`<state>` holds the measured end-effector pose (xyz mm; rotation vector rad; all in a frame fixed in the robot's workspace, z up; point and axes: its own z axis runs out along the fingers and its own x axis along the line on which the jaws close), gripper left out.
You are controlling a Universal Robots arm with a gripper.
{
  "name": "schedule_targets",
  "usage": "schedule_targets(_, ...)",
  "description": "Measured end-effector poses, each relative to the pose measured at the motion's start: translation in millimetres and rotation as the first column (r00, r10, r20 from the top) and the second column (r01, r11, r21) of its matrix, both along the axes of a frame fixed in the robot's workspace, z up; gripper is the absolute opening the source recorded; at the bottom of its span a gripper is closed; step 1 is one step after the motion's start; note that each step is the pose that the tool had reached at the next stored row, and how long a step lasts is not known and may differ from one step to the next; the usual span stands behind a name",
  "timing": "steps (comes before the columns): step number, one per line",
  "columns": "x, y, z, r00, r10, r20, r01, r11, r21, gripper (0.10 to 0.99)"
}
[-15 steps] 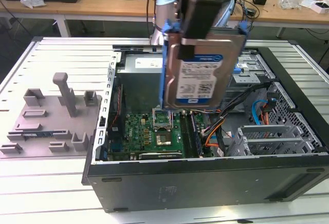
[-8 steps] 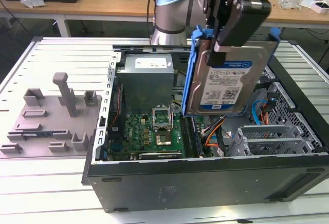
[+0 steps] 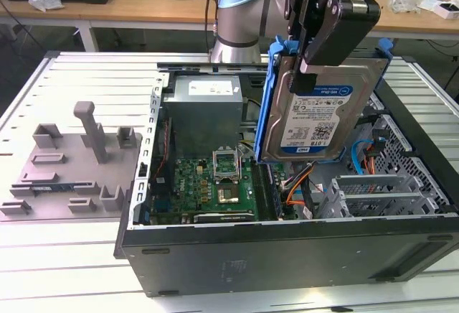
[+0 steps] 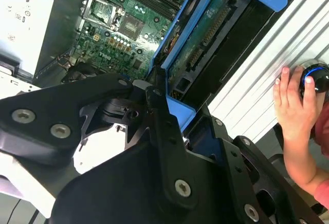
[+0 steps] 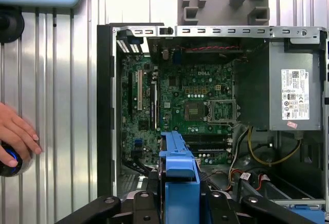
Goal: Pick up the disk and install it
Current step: 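Insert the disk into the insertion slot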
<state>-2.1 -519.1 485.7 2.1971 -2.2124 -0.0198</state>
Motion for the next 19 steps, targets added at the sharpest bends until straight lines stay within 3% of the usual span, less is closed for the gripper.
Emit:
schedule_targets(12,1.3,-1.1,-0.2,1.0,0.0,0.0,0.0,1.0,0.0,0.365)
schedule_targets(19,15.5,-9.6,-0.3,1.0,0.0,-0.0006,0.0,1.0,0.0,0.365)
